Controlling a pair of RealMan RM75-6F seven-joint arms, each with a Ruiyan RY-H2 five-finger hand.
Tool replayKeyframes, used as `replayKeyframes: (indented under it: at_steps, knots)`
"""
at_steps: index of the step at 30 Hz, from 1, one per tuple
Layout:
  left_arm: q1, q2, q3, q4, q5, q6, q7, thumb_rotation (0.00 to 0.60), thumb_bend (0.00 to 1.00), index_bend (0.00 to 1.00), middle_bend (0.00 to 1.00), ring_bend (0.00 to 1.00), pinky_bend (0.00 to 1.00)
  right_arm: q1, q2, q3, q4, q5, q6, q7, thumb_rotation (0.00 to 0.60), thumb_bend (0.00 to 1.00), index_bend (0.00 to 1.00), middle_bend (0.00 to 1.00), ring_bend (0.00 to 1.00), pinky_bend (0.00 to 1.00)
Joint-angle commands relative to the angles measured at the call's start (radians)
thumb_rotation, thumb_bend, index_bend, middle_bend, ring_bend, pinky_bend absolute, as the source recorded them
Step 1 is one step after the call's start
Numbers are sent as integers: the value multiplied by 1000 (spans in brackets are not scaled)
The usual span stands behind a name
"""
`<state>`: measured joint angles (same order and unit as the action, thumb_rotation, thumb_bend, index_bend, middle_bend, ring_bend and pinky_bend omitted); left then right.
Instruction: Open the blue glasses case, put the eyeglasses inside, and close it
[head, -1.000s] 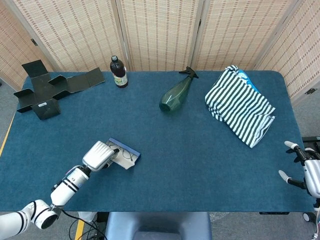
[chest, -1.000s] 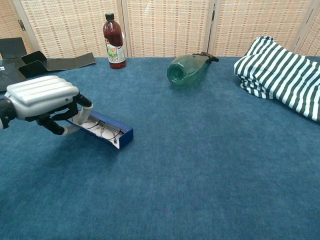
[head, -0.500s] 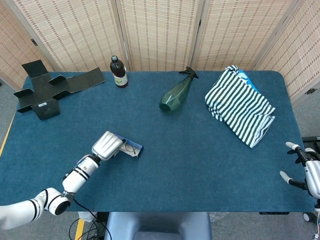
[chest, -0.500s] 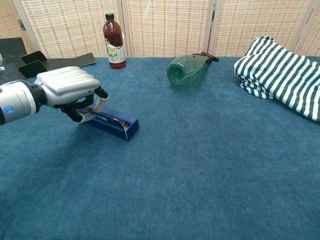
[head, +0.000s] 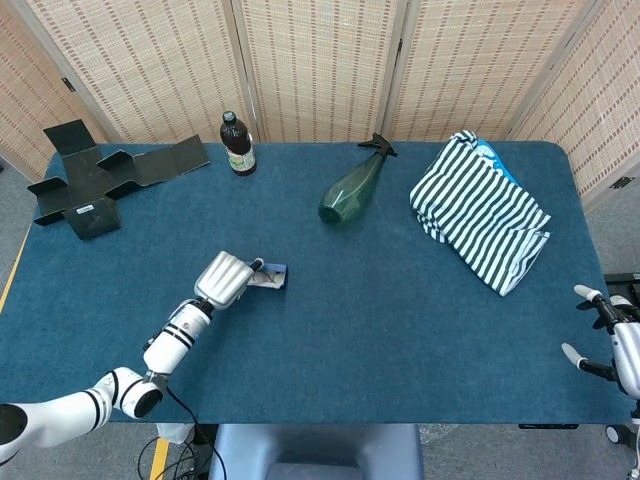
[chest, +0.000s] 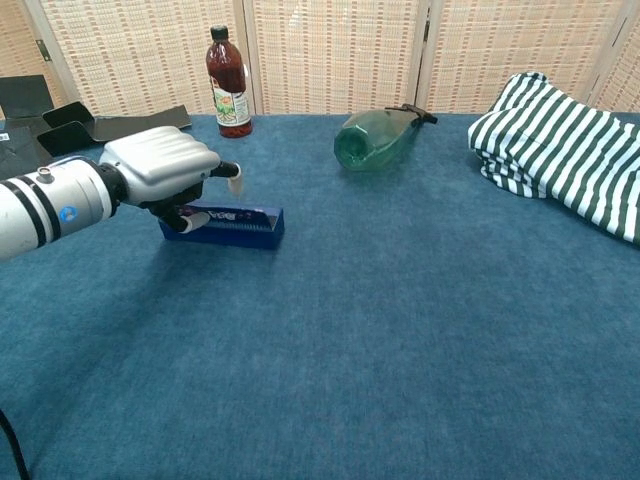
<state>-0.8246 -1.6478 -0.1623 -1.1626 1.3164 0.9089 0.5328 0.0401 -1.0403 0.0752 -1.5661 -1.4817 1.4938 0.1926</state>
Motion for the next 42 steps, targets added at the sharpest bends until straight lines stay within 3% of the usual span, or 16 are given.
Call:
replayKeyframes:
  at_steps: [1,11,25,42]
  knots:
    - [-16,-29,-16,40,-40,-16,34,600,475,188,917,965,1000,-1,0,0,0,1,0,1,600,186,176,354,509,275]
    - [-26,-46,-47,64,-124,0,98,600,453,76,915,963,1000,-2,2,1,2,3,-1,2,600,186,176,355,512,275]
    - [-66,-55,-82,102,-239,-13,189,600,416,35,910,960,1000,-5,8,1,0,9,-2,2,600,185,175,356,519,275]
    - [-130,-180,-91,382,-348,-97,223,600,346,28,909,957,1000,-6,10,3,-3,14,-5,-5,600,186,175,356,522,288]
